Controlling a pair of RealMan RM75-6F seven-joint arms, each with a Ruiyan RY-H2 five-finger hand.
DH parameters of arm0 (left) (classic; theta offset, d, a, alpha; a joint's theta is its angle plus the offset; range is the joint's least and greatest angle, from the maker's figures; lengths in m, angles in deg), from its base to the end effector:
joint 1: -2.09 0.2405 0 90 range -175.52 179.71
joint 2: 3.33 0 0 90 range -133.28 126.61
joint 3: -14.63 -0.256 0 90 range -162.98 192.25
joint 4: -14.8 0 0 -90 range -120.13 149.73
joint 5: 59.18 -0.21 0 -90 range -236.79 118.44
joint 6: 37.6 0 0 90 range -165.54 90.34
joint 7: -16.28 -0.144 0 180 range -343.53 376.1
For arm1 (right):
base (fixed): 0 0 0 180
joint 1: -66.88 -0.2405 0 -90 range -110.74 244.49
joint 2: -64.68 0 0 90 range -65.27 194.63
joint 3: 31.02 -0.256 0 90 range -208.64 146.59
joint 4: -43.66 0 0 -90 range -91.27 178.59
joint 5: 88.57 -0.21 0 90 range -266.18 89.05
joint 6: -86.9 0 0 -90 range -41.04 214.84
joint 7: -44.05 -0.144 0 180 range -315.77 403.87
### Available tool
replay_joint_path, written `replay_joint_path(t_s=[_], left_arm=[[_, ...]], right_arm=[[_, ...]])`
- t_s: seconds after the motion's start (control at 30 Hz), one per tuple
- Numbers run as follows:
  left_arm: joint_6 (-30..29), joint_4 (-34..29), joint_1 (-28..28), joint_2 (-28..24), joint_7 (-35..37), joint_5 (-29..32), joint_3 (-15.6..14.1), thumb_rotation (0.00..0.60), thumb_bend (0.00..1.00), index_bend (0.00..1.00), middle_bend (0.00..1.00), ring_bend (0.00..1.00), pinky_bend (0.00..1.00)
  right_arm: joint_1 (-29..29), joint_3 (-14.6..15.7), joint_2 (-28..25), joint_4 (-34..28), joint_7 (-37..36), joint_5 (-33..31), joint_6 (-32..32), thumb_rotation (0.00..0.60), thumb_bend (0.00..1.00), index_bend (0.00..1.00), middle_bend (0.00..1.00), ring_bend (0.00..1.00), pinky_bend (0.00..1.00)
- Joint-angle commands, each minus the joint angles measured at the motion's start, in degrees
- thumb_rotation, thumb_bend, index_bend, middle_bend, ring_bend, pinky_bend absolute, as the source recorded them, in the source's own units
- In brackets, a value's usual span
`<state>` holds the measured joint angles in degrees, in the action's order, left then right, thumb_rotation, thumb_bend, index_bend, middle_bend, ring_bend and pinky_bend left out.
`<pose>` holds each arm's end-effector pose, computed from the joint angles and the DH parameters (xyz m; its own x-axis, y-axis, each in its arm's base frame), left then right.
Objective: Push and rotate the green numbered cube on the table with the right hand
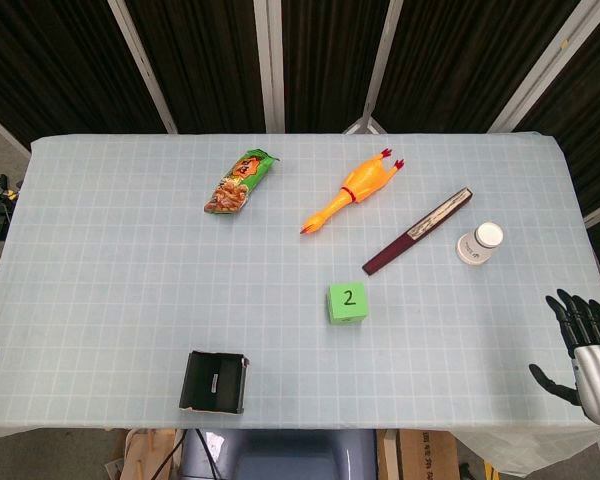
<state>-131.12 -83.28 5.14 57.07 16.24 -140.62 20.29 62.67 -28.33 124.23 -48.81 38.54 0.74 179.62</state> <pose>-0.3170 0.1447 0.2007 0.3778 -0.1380 0.9155 0.9181 0.1836 -0.3512 -0.3101 -0.1573 0.1860 0.3816 0.0300 0.9238 -0.9223 -0.0539 0.3827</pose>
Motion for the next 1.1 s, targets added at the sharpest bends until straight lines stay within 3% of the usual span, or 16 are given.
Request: replay_joint_path(t_s=[0.03,0.5,0.67,0.8,0.9,1.1], left_arm=[[0.03,-0.25,0.01,0.00,-0.32,-0.09,-0.13,0.600,0.26,0.02,0.00,0.04,0.16],[-0.20,-0.06,0.35,-0.63,1.55,-0.26,-0.25,0.600,0.26,0.02,0.00,0.04,0.16],[-0.51,0.26,0.09,-0.45,1.15,-0.50,0.11,0.600,0.26,0.02,0.00,0.04,0.16],[0.19,0.40,-0.13,-0.31,1.24,-0.40,-0.08,0.600,0.26,0.02,0.00,0.04,0.16],[0.25,0.31,-0.22,-0.43,1.15,-0.37,-0.03,0.600,0.26,0.02,0.00,0.04,0.16],[-0.46,-0.04,0.29,-0.66,1.69,-0.43,-0.12,0.600,0.26,0.02,0.00,0.04,0.16]], right_arm=[[0.23,-0.46,0.30,-0.02,0.30,-0.37,-0.72,0.600,0.23,0.04,0.06,0.00,0.00],[0.29,-1.01,0.18,-1.44,0.88,-0.17,-3.85,0.600,0.23,0.04,0.06,0.00,0.00],[-1.48,-2.58,-1.66,-2.52,-0.22,-0.63,-6.11,0.600,0.24,0.06,0.07,0.07,0.00],[-4.26,-3.35,-5.38,-5.77,-0.15,-1.95,-11.52,0.600,0.23,0.07,0.08,0.10,0.01],[-6.96,-5.08,-7.83,-8.05,-0.76,-4.15,-15.69,0.600,0.23,0.10,0.18,0.21,0.11],[-15.13,-7.96,-12.87,-14.12,6.47,-9.14,-28.64,0.600,0.25,0.10,0.56,0.58,0.39]])
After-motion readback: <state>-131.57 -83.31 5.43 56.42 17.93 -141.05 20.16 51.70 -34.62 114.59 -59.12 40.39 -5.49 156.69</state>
